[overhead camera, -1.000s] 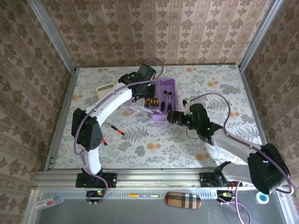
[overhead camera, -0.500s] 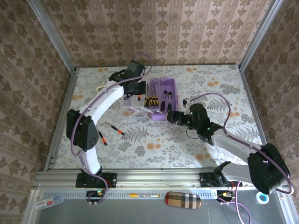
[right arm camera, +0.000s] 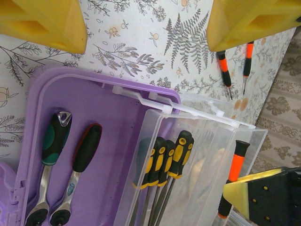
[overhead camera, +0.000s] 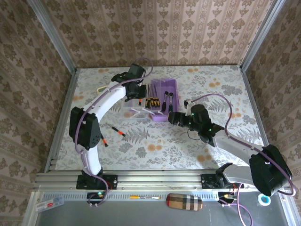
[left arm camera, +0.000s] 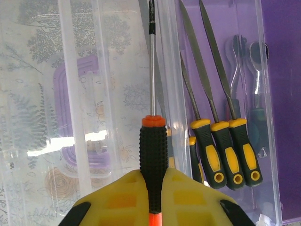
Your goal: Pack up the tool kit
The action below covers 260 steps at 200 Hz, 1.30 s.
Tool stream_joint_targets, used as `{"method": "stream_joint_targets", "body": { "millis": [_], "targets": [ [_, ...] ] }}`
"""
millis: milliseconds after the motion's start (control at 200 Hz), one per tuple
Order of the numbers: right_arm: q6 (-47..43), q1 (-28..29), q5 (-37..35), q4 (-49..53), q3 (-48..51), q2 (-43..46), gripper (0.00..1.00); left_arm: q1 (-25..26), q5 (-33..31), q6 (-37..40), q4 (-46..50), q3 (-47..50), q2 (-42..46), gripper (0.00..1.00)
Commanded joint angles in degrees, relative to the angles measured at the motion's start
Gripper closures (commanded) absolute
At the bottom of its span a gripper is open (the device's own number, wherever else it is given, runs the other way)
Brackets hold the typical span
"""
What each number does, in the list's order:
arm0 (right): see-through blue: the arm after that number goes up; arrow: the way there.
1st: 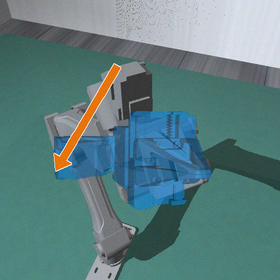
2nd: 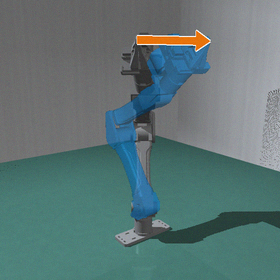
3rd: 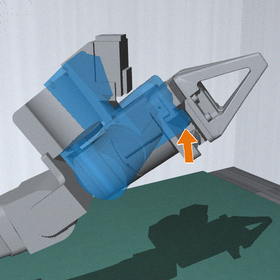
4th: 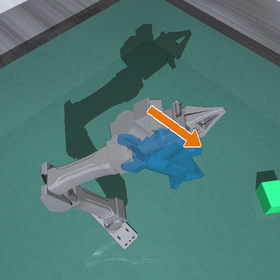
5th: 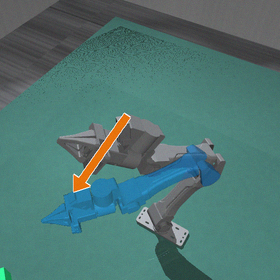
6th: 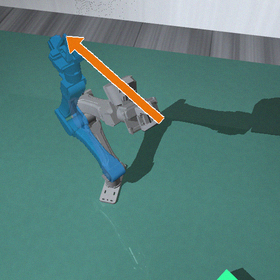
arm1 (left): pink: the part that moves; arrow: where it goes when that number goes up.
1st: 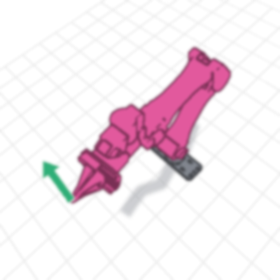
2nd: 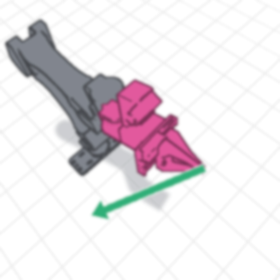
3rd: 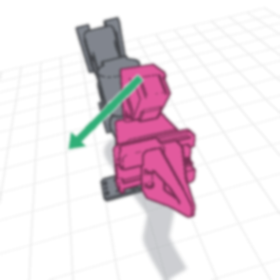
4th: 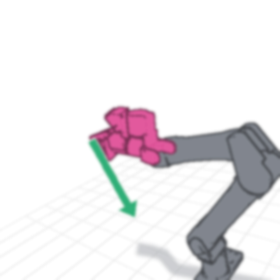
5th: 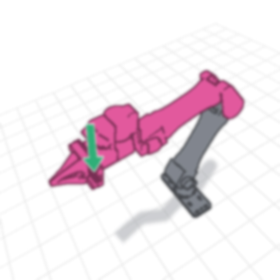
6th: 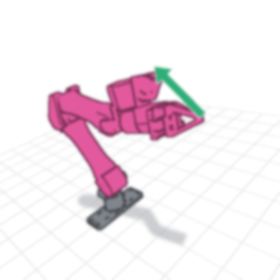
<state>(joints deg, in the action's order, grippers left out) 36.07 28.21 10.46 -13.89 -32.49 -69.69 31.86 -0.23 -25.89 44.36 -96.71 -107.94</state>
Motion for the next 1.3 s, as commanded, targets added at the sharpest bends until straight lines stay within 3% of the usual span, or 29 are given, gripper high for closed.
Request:
{"method": "stream_joint_targets", "body": {
  "millis": [0, 460, 720, 895, 1105, 1295],
  "targets": [
    [0.4, -0.3, -1.1, 0.4, 0.4, 0.0, 0.3, 0.3, 1.9, -1.1, -1.1, 0.3, -0.9, 0.87],
    [0.5, -0.3, -0.8, 0.1, 0.4, -0.5, 0.3, 0.1, 4.0, -1.7, -0.4, -0.6, -3.5, 0.79],
    [0.6, -0.3, -0.6, 0.0, 0.3, -0.9, 0.3, 0.1, 4.4, -1.9, -0.5, -0.8, -2.5, 0.66],
    [0.7, -0.3, -0.5, -0.1, 0.3, -0.9, 0.3, 0.1, 5.7, -2.1, -0.8, -1.3, -1.7, 0.62],
    [0.7, -0.3, -0.4, -0.2, 0.3, -1.0, 0.3, 0.0, 6.3, -1.0, -0.5, -2.2, 1.3, 0.56],
    [0.7, -0.3, 0.5, -0.9, 0.3, -1.4, 0.3, -0.4, 3.0, 1.0, 0.5, -2.1, 8.2, 0.48]
  ]
}}
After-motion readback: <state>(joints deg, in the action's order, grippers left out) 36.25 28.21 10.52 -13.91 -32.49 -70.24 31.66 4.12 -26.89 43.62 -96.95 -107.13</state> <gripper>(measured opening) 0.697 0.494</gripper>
